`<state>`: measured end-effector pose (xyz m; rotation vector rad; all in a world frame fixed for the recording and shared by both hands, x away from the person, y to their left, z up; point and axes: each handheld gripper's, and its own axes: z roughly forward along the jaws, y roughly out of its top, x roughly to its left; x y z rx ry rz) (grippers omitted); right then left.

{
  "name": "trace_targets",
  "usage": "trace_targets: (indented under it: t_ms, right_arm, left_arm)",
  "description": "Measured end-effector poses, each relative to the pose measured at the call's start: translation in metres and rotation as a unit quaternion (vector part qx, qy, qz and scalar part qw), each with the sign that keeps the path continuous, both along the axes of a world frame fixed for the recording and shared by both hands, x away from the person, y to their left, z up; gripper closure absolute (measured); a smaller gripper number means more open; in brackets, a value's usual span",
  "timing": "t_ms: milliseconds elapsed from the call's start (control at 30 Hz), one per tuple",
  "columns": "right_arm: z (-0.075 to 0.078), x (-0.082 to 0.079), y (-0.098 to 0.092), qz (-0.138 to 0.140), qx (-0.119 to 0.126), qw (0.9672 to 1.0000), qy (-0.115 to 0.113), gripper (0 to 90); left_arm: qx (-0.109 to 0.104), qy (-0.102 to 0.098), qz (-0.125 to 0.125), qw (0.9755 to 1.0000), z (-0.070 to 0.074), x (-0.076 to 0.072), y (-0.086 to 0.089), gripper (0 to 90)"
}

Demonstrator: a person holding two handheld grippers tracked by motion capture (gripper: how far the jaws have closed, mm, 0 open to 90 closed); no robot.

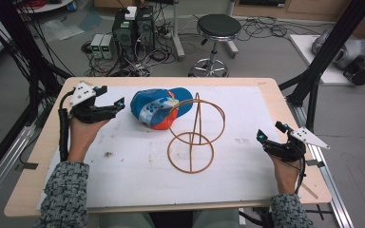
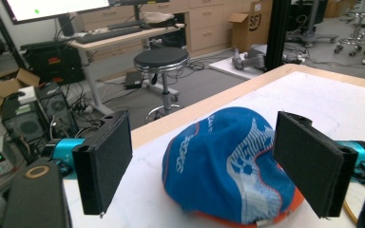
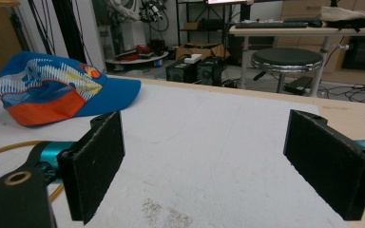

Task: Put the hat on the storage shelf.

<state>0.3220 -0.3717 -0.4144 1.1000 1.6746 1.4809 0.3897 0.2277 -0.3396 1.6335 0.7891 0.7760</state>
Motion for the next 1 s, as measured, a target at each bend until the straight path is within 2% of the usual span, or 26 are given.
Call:
trace_targets:
  t_ms: [167,333,467,767,1000]
  right_arm:
    - [-0.001,0.001,0.000,0.001,0.003,1.0000,0.004,12.7]
    - [-0.001,0.002,0.000,0.003,0.004,1.0000,0.004,12.7]
    - [-0.001,0.002,0.000,0.006,0.007,0.9999,0.005,12.7]
    - [-0.002,0.003,-0.001,0.008,0.009,0.9999,0.007,12.7]
    - [-0.002,0.003,0.000,0.015,0.008,0.9998,0.005,12.7]
  left_arm:
    - [-0.008,-0.013,-0.018,0.9997,0.001,0.015,-0.013,23.2]
    - [-0.019,-0.012,-0.030,0.9993,0.000,0.029,-0.024,23.4]
    - [-0.001,-0.015,-0.040,0.9991,-0.003,0.040,-0.033,26.1]
    - [0.018,0.009,-0.068,0.9975,-0.024,0.063,-0.055,27.1]
    - [0.025,0.029,-0.076,0.9964,-0.041,0.076,-0.060,29.3]
